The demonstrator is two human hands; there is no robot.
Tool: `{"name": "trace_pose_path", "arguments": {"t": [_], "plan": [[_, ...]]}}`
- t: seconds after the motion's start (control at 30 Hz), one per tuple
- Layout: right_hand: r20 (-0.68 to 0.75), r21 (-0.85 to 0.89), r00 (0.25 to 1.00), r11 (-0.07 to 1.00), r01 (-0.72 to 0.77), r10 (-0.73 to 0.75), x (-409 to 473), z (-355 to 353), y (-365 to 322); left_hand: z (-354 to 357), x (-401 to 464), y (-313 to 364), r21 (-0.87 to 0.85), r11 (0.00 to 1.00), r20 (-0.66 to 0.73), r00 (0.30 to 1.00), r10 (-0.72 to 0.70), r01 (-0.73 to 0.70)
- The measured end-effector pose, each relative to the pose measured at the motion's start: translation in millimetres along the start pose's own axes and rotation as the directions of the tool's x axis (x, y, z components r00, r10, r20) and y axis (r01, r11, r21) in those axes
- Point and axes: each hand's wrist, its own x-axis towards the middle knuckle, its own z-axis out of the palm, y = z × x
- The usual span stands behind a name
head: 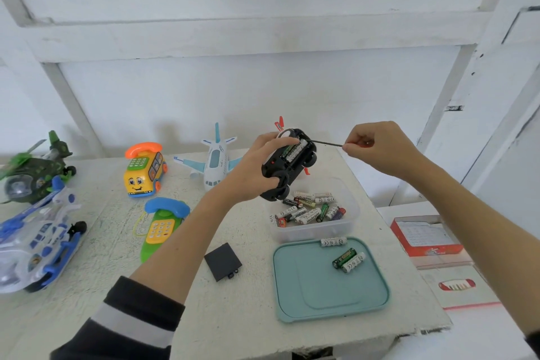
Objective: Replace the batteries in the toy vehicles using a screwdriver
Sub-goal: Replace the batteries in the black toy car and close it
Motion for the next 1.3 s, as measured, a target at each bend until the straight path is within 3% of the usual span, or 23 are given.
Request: {"name": "trace_pose_path", "arguments": {"t": [0.17,0.4,0.77,1.3], "plan": [[0.043,-0.062,0.999,0.998,-0.023,0.025,-2,-6,2,4,3,-4,0.062,0.997,0.027,0.999,-0.037,0.035],[0.109,-0.143,0.991,0.987,-0.068,0.084,-10,-7,14,0,3,-2,0.061,0.996,-0.057,0.996,-0.065,0.068],[0.009,0.116,0.998,0.991,0.061,-0.062,-13,26,-15,3,-4,5,-0.378,0.920,-0.105,0.983,-0.151,0.101],[0.043,0.133,0.996,0.988,0.075,-0.082,-4,38,-31,-6,-16,12,-0.443,0.892,-0.169,0.968,-0.183,0.091]]}}
